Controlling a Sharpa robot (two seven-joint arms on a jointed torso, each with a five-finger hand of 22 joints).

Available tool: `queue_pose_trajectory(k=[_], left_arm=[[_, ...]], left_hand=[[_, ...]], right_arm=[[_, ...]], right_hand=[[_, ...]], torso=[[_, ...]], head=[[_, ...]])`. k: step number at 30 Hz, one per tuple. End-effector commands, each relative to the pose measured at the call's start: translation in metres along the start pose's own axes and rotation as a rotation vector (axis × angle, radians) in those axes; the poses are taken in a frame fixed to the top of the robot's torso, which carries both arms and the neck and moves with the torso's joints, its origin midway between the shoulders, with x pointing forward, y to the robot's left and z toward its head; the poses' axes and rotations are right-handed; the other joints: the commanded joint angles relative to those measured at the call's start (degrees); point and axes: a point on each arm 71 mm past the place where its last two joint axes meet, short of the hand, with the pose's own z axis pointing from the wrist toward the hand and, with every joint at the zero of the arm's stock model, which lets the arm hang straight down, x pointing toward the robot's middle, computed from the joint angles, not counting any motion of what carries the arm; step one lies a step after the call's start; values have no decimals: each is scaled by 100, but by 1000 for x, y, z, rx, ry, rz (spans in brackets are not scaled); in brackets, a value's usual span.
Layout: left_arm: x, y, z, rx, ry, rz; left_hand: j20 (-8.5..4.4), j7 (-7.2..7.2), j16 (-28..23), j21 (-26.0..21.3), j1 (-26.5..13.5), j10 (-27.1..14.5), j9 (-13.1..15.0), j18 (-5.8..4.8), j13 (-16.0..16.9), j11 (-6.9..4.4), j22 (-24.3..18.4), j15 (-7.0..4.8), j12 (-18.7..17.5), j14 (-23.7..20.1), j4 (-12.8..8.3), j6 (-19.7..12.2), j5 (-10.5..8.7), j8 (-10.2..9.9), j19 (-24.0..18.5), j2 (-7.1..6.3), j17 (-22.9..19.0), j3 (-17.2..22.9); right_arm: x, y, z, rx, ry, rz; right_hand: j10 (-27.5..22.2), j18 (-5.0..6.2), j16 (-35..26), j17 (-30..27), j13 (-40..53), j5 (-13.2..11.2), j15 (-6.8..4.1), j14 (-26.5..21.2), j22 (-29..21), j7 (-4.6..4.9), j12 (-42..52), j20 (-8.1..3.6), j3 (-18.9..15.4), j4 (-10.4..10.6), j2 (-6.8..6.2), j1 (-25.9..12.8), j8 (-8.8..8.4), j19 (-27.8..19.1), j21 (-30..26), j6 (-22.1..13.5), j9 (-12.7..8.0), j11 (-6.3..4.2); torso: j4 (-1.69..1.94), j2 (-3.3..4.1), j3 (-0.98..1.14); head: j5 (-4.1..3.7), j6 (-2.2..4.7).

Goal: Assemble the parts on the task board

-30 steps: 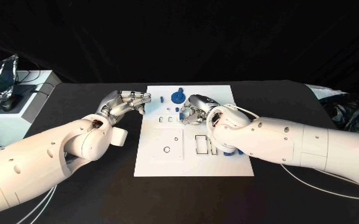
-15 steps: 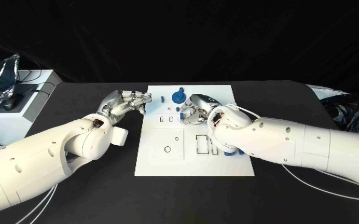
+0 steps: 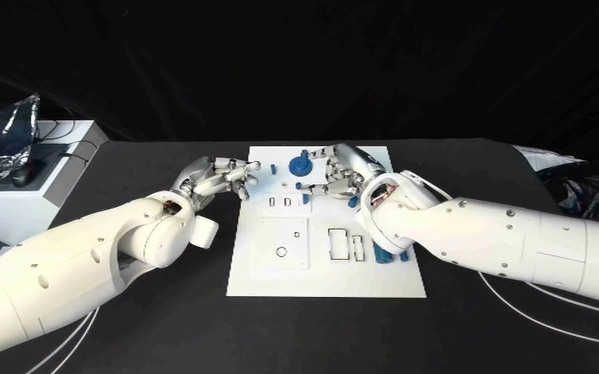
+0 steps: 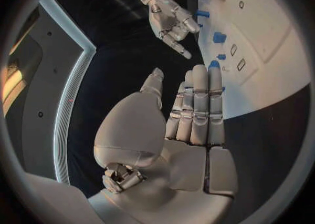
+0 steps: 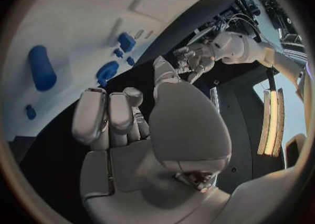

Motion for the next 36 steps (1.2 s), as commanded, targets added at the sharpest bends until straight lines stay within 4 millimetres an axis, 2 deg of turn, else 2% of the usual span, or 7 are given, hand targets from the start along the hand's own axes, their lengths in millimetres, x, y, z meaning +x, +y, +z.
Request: queue_pose_trajectory(k=[1, 2, 11, 16, 23, 33, 36], left_arm=[[3, 2, 3, -89, 31, 113], [2, 1, 6, -111, 30, 142], [1, -9, 24, -224, 51, 309], [10, -19, 38, -288, 125, 423], [29, -28, 60, -423, 217, 627], [44, -30, 79, -617, 225, 781], [50, -32, 82, -633, 251, 810]], left_hand=[[-45, -66, 317, 167, -193, -463, 121, 21, 841, -117, 140, -49, 1245, 12, 244, -27, 44, 481, 13, 11, 213, -170], [-68, -139, 423, 267, -303, -613, 210, 39, 1088, -119, 211, -72, 1629, 34, 379, -22, 39, 742, 34, 31, 273, -249], [-233, -467, 1436, 1118, -675, -619, 1601, 170, 2085, -397, 837, -288, 2991, 345, 1123, -404, 53, 2371, 158, 26, 859, -543], [-309, -601, 1778, 1577, -838, -527, 2287, 123, 2395, -485, 1660, -372, 3231, 515, 1150, -538, 703, 2769, 649, 77, 1240, -166], [-311, -641, 1865, 1659, -1106, -445, 2961, 105, 2615, -513, 2091, -403, 3170, 644, 1158, -470, 660, 2612, 809, -74, 1609, 116], [-298, -673, 1881, 1625, -949, -412, 3438, 105, 2657, -537, 2345, -420, 3160, 688, 1179, -482, 690, 2592, 886, 347, 1727, -421], [-317, -676, 1891, 1599, -1036, -414, 3516, 92, 2628, -552, 2403, -423, 3168, 686, 1209, -476, 676, 2563, 896, 54, 1748, 398]], right_arm=[[-15, 3, 0, -32, -58, 139], [-24, 2, 1, -25, -61, 161], [-71, -17, 3, 37, -80, 193], [-86, -30, 1, 77, -85, 185], [-96, -42, -3, 117, -85, 178], [-99, -47, -6, 137, -87, 172], [-100, -48, -6, 142, -89, 170]], right_hand=[[-30, 83, -7, -7, -31, 23, -7, -11, 885, -29, 41, 18, 20, -194, 90, -174, 33, 221, -26, 394, 24, -38], [-18, 79, -3, -3, -31, 140, -36, -8, 887, -98, 64, 4, 0, -260, 220, -345, 131, 223, -19, 961, 62, -86], [137, 12, 60, 114, 146, 185, -135, 21, 913, -293, 239, -105, -112, -844, 566, -835, 289, 245, 107, 1415, 313, -202], [176, -2, 54, 134, 218, 185, -144, 24, 914, -309, 212, -127, -129, -896, 608, -868, 262, 241, 130, 1431, 556, -216], [181, -2, 43, 131, 235, 289, -146, 24, 913, -312, 189, -129, -130, -911, 597, -864, 239, 237, 128, 1433, 620, -216], [171, 1, 32, 127, 239, 453, -142, 24, 908, -301, 157, -127, -135, -916, 570, -859, 203, 233, 111, 1413, 660, -210], [174, 1, 33, 129, 243, 496, -142, 25, 909, -301, 157, -127, -138, -914, 565, -860, 197, 233, 112, 1413, 667, -210]], torso=[[-38, -60, 31], [-42, -72, 36], [-99, -182, 74], [-145, -218, 102], [-180, -241, 155], [-219, -215, 199], [-221, -205, 193]], head=[[31, 15], [40, 15], [113, -1], [159, -23], [222, -51], [257, -83], [252, -93]])
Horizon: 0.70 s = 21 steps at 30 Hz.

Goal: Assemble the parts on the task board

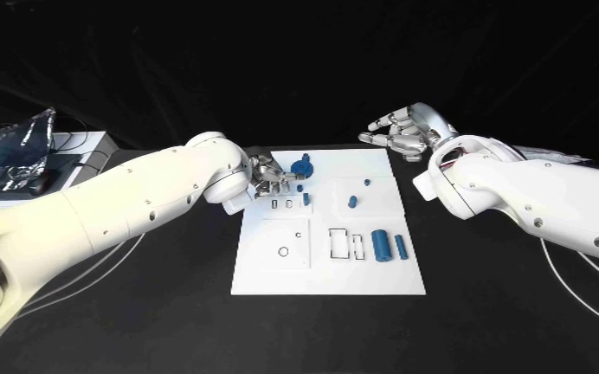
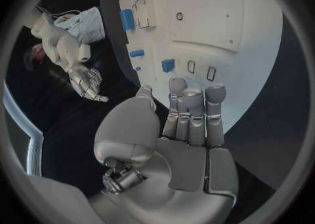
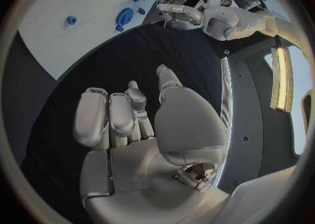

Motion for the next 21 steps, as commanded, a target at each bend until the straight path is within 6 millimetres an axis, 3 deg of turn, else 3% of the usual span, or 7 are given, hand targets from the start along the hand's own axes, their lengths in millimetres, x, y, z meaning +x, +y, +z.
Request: queue_pose_trajectory(k=[1, 2, 6, 11, 16, 21], left_arm=[[3, -3, 1, -86, 54, 104], [4, -5, 1, -87, 57, 112], [4, -13, 2, -86, 57, 127], [5, -22, 3, -78, 64, 139], [7, -27, 4, -69, 75, 150], [8, -30, 5, -66, 87, 153]], left_hand=[[-36, -10, 23, -59, -232, 4, 71, -14, -36, -17, 60, -14, 15, 17, 4, -5, -4, -51, 37, -521, 12, 1081], [-28, 0, 26, -76, -410, -9, 112, -17, -44, -10, 95, -22, 30, 17, -10, 10, -19, -55, 40, -724, 13, 1526], [-32, -11, 27, -103, -510, -11, 133, -16, -56, -13, 131, -6, 41, 15, -3, 8, -31, -82, 45, -826, 11, 1577], [-25, 7, -12, -173, -534, -48, 150, -13, -64, 5, 145, 8, 36, -32, -3, -11, -18, -130, 13, -661, -42, 1164], [-16, 20, -9, -194, -496, -75, 145, -11, -66, 15, 148, 17, 31, -46, -3, -26, -17, -154, -2, -656, -47, 1160], [12, 71, -6, -257, -211, -128, 57, 3, -105, 55, 143, 52, -24, -102, -31, -35, -16, -293, -51, -727, -76, 1262]], right_arm=[[0, -1, 0, 9, 16, -3], [0, -1, -1, 10, 15, -4], [-1, -2, -1, 13, 14, -7], [0, -2, 0, 16, 17, -10], [0, -2, 1, 20, 19, -13], [1, -2, 1, 23, 19, -16]], right_hand=[[23, 1, -12, -1, 6, 20, -27, 14, 911, 26, -38, -41, -8, -26, -29, -16, -20, 233, 19, 2, 5, -10], [25, 0, -14, -2, 9, 32, -27, 14, 912, 26, -39, -40, -11, -22, -33, -19, -25, 233, 21, 2, 10, -10], [25, 0, -14, -2, 9, 32, -27, 14, 912, 26, -39, -40, -11, -22, -33, -19, -25, 233, 21, 2, 10, -10], [27, 0, -15, 0, 12, 40, -28, 14, 913, 24, -45, -40, -18, -10, -47, -22, -31, 235, 26, 6, 23, -12], [19, 2, -21, -4, 10, 51, -26, 13, 910, 30, -61, -39, -16, 15, -57, -32, -47, 232, 13, -7, 31, -8], [18, 4, -23, -4, 11, 55, -25, 13, 907, 32, -64, -38, -12, 27, -57, -32, -53, 230, 3, -10, 34, -6]], torso=[[-8, 18, -2], [-5, 17, -6], [-24, 46, 3], [-52, 88, 18], [-61, 111, 26], [-52, 117, 28]], head=[[-17, -21], [-22, -24], [-23, -15], [-2, 1], [-3, 0], [-7, -20]])
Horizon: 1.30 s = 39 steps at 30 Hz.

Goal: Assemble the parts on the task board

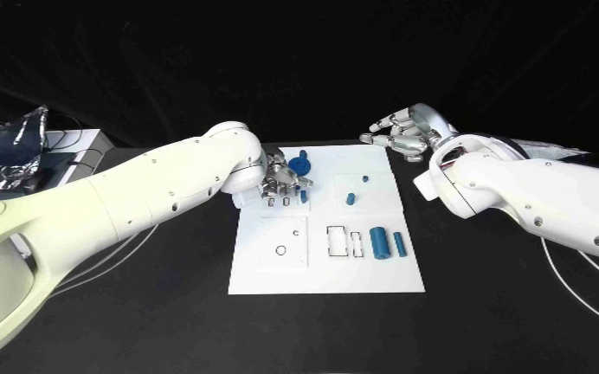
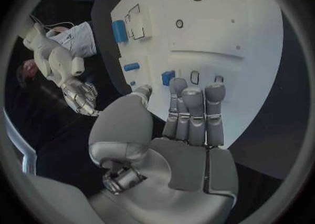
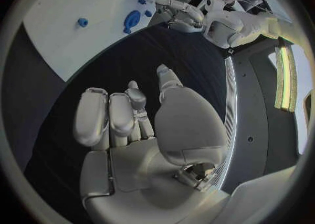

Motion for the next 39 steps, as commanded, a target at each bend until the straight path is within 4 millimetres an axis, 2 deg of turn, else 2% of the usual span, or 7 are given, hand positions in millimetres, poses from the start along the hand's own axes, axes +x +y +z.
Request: queue_pose_trajectory(k=[1, 9, 21, 27, 39], left_arm=[[1, -2, 1, -4, 27, 26], [2, -7, 4, 6, 34, 15], [-2, -3, 8, -10, 37, 7], [-2, -2, 10, -15, 41, 6], [0, -5, 12, -6, 54, 1]], left_hand=[[2, 29, 2, -26, 99, -30, -34, 4, -9, 1, 3, -6, -16, -48, -12, 15, -19, -39, -37, -63, -8, 38], [8, 36, -3, -47, 129, -45, -39, 9, -21, 8, -6, 0, -27, -65, -14, 9, -22, -49, -56, -100, -22, 24], [11, 23, 66, -57, 213, -34, -21, 6, -46, -1, 75, -3, -3, -64, -39, 30, -19, -19, -40, -31, 5, -14], [9, 21, 82, -55, 227, -38, -15, 5, -47, -3, 100, -5, 4, -62, -44, 29, -18, -13, -31, -18, 12, -24], [12, 21, 108, -62, 230, -47, -11, 3, -49, -1, 143, -3, 21, -69, -42, 26, -26, -7, -26, -22, 17, -63]], right_arm=[[1, 1, 0, -2, 14, -12], [2, 1, 1, 0, 14, -14], [1, 0, 1, 5, 13, -16], [1, 0, 1, 6, 16, -17], [2, 0, 1, 6, 18, -19]], right_hand=[[10, 3, -22, 0, 7, 21, -24, 15, 910, 33, -29, -38, -12, 38, -37, -15, -35, 233, 11, -10, 7, -16], [8, 7, -31, -6, 6, 17, -25, 14, 907, 34, -42, -35, 0, 89, -70, -14, -42, 230, -6, -11, 16, -14], [10, 7, -35, -6, 8, 22, -24, 14, 907, 34, -49, -37, -2, 118, -85, -16, -47, 232, -7, -12, 22, -16], [12, 7, -38, -6, 11, 20, -25, 13, 907, 31, -52, -37, -3, 138, -89, -18, -46, 232, -10, -5, 27, -18], [12, 7, -38, -6, 11, 20, -25, 13, 907, 31, -52, -37, -3, 138, -89, -18, -46, 232, -10, -5, 27, -18]], torso=[[-2, 13, 3], [-23, 18, 6], [4, 15, 1], [-20, 28, 7], [1, 23, 2]], head=[[-1, -21], [-9, -30], [-38, -61], [-34, -67], [-57, -90]])
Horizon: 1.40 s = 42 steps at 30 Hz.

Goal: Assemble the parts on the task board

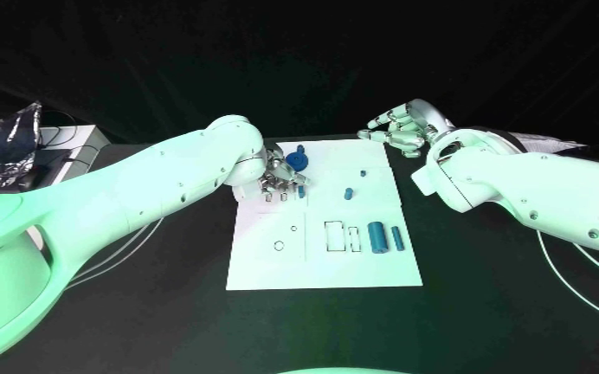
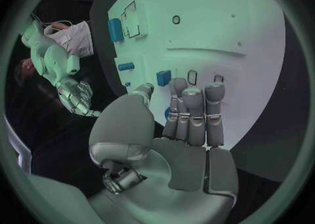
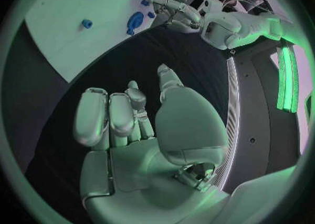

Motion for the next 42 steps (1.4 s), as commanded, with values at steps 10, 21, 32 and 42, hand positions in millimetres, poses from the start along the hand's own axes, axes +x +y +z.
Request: queue_pose_trajectory(k=[10, 21, 32, 42], left_arm=[[5, -6, 1, 27, 38, 9], [8, -6, 2, 30, 54, 15], [10, -3, 5, 25, 59, 9], [10, -1, 5, 32, 61, -7]], left_hand=[[-5, 24, 62, -39, 123, -51, 16, 4, -11, -7, 51, 13, 33, -55, -44, 22, -28, 24, -14, -12, -5, -48], [-1, 29, 106, -61, 246, -64, 15, 2, -28, -4, 124, 17, 39, -61, -171, 18, -34, 24, -3, 10, -1, -148], [2, 29, 119, -77, 315, -73, 17, 3, -40, -4, 152, 18, 40, -74, -204, 13, -33, 25, -8, 64, -8, -171], [-4, 7, 141, -115, 771, -110, 1, 0, -79, -31, 212, -5, 14, -94, -518, -39, -17, -4, -14, 406, -21, 109]], right_arm=[[2, 2, 1, -11, 16, -11], [2, 1, 1, -9, 14, -12], [3, 2, 1, -10, 16, -12], [4, 2, 2, -9, 20, -14]], right_hand=[[11, 5, -38, -1, 15, 18, -27, 15, 905, 32, -26, -40, -2, 51, -42, 23, -25, 234, -6, 3, 9, -32], [15, 6, -40, 0, 18, 21, -28, 17, 904, 30, -29, -41, -7, 46, -23, 20, -26, 234, -10, 7, 11, -33], [15, 6, -46, -8, 22, 28, -29, 14, 903, 30, -32, -42, -17, 25, -7, 24, -27, 233, -18, 9, 12, -33], [17, 6, -43, -3, 24, 30, -29, 17, 903, 31, -32, -42, -20, 11, -3, 28, -28, 234, -15, 9, 12, -34]], torso=[[2, 2, -1], [6, 3, 3], [8, 3, 9], [10, 3, 6]], head=[[6, -36], [-19, -66], [-13, -95], [-5, -105]])
